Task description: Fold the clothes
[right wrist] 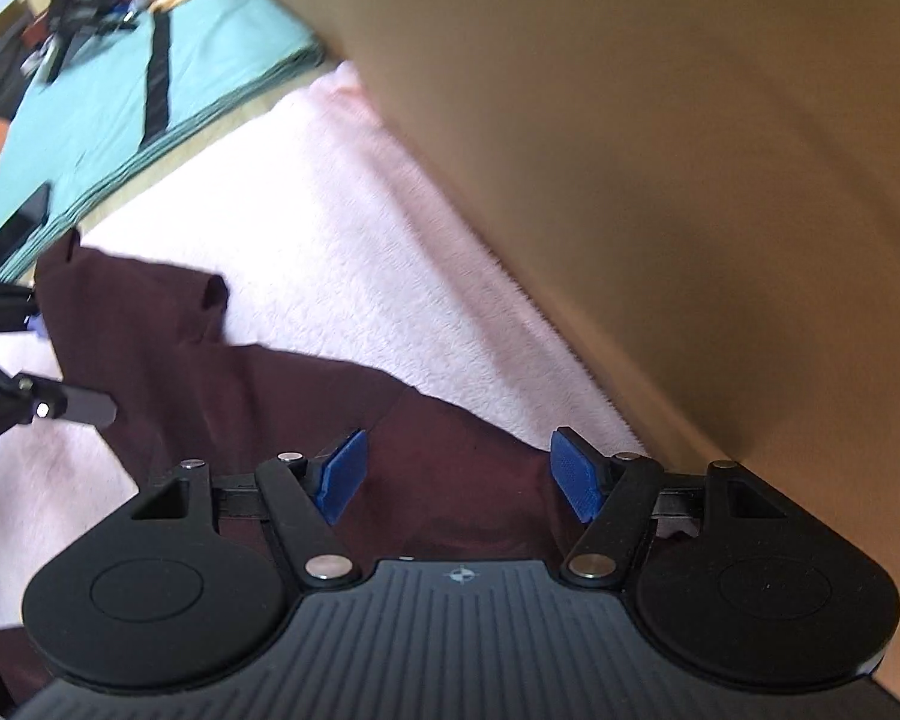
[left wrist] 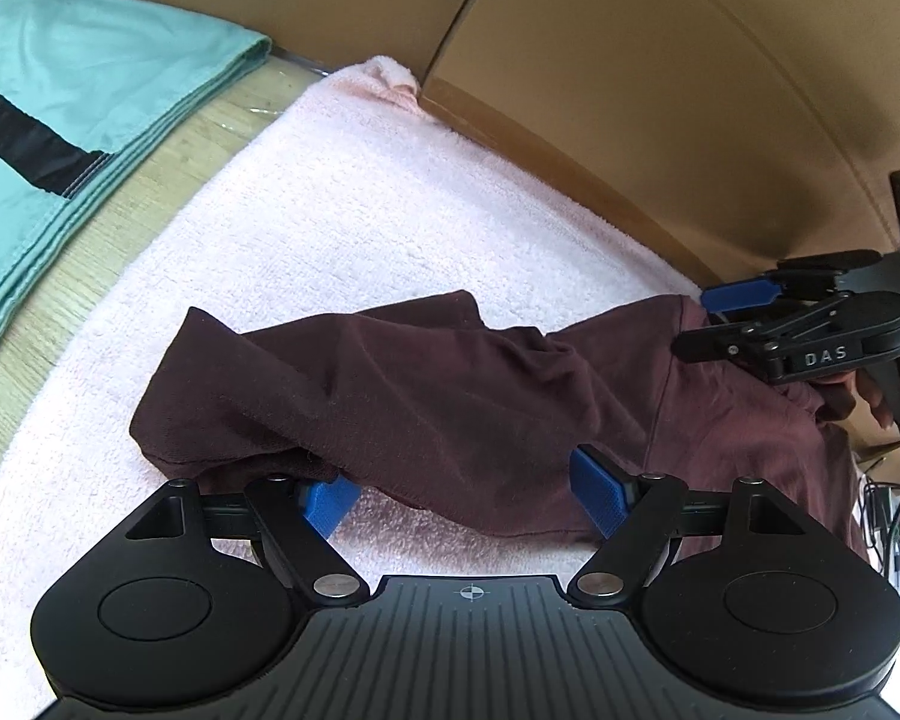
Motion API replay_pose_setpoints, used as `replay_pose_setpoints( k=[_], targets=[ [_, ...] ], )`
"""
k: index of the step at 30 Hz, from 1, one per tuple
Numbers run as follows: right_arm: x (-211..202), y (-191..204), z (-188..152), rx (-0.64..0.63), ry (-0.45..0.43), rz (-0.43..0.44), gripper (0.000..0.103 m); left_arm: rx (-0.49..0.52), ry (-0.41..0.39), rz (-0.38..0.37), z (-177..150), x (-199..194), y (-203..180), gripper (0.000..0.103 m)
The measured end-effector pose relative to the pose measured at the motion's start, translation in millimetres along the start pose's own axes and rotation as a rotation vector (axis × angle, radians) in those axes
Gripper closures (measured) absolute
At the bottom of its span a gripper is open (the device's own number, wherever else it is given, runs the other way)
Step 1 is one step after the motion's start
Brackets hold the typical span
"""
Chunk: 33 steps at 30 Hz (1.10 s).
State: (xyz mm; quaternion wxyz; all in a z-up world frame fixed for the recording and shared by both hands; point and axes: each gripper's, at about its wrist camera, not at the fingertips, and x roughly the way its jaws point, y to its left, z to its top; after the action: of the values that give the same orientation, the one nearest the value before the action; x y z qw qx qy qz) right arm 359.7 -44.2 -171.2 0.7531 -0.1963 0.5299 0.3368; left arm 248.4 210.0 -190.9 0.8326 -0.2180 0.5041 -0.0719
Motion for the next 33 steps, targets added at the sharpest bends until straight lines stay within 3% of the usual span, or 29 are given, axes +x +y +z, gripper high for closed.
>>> replay_pose_setpoints(
  k=[9, 11, 12, 13, 15, 22, 29, 33],
  targets=[
    [13.7, 13.4, 7.9, -0.089, -0.012, 0.024, 0.032, -0.006, 0.009, -0.002, -1.5, 1.7, 0.4, 0.016],
    [14.6, 14.7, 9.1, -0.115, 0.001, 0.026, 0.045, -0.010, 0.010, -0.003, -1.8, 2.0, 0.6, 0.016],
    [15.5, 14.0, 9.8, -0.111, 0.012, 0.035, 0.071, -0.011, 0.010, -0.005, -1.7, 2.1, 0.8, 0.016],
    [16.1, 14.3, 10.3, -0.107, 0.022, 0.038, 0.090, -0.013, 0.010, -0.007, -1.7, 2.2, 1.1, 0.016],
    [16.1, 18.3, 10.3, -0.114, 0.025, 0.021, 0.090, -0.019, 0.007, -0.010, -1.3, 2.7, 2.0, 0.016],
    [14.9, 31.4, 24.3, -0.127, -0.076, -0.207, 0.092, -0.025, -0.004, -0.014, 5.9, 5.7, 3.7, 0.016],
    [36.6, 24.7, 22.7, -0.109, -0.059, -0.230, 0.090, -0.060, -0.063, 0.011, 20.1, 4.4, 15.1, 0.016],
    [34.1, 24.1, 20.5, -0.087, -0.067, -0.222, 0.076, -0.076, -0.071, 0.025, 20.8, 0.8, 24.1, 0.016]
  ],
)
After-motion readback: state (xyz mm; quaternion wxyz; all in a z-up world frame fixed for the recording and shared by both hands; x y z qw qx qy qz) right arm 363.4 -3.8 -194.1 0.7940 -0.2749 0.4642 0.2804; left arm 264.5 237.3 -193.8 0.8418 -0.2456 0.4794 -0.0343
